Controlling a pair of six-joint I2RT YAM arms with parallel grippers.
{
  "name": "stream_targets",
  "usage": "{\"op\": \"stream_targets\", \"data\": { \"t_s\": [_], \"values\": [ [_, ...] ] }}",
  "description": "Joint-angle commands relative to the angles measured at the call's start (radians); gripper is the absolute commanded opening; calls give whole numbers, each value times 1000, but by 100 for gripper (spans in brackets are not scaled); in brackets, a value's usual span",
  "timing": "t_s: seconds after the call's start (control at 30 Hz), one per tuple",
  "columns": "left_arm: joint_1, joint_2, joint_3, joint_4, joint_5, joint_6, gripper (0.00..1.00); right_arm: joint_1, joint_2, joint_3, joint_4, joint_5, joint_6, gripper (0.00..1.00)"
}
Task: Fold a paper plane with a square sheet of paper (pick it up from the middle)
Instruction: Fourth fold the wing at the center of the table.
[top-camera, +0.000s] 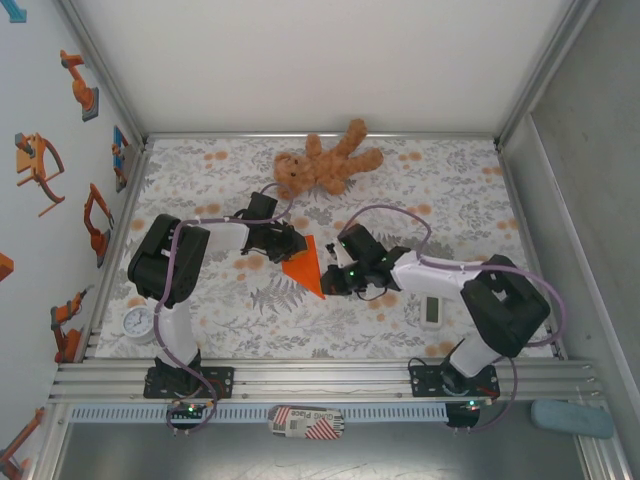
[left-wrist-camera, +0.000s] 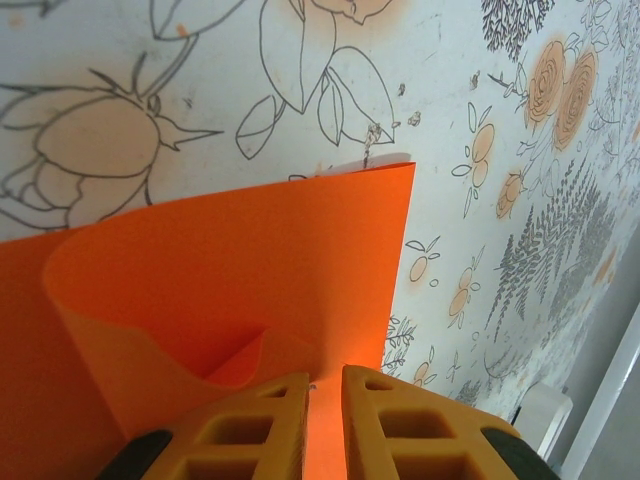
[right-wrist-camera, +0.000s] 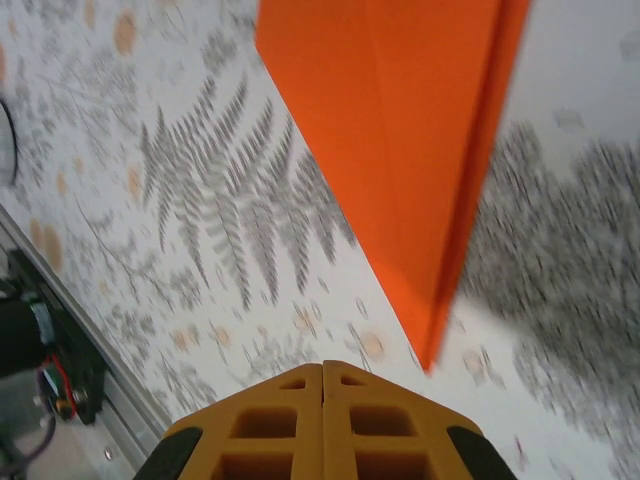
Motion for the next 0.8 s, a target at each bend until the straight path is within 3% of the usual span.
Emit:
{"op": "stream_targets", "data": {
  "t_s": [0.0,0.33,0.77],
  "values": [
    [6,81,-41,-92,-130,-14,18,8,91,65,93,10,62,0],
    [2,55,-38,-93,-117,-13,19,8,218,119,106,44,76,0],
    [3,14,-18,-110,-106,-1,19,2,243,-37,166,19,84,0]
  ]
}}
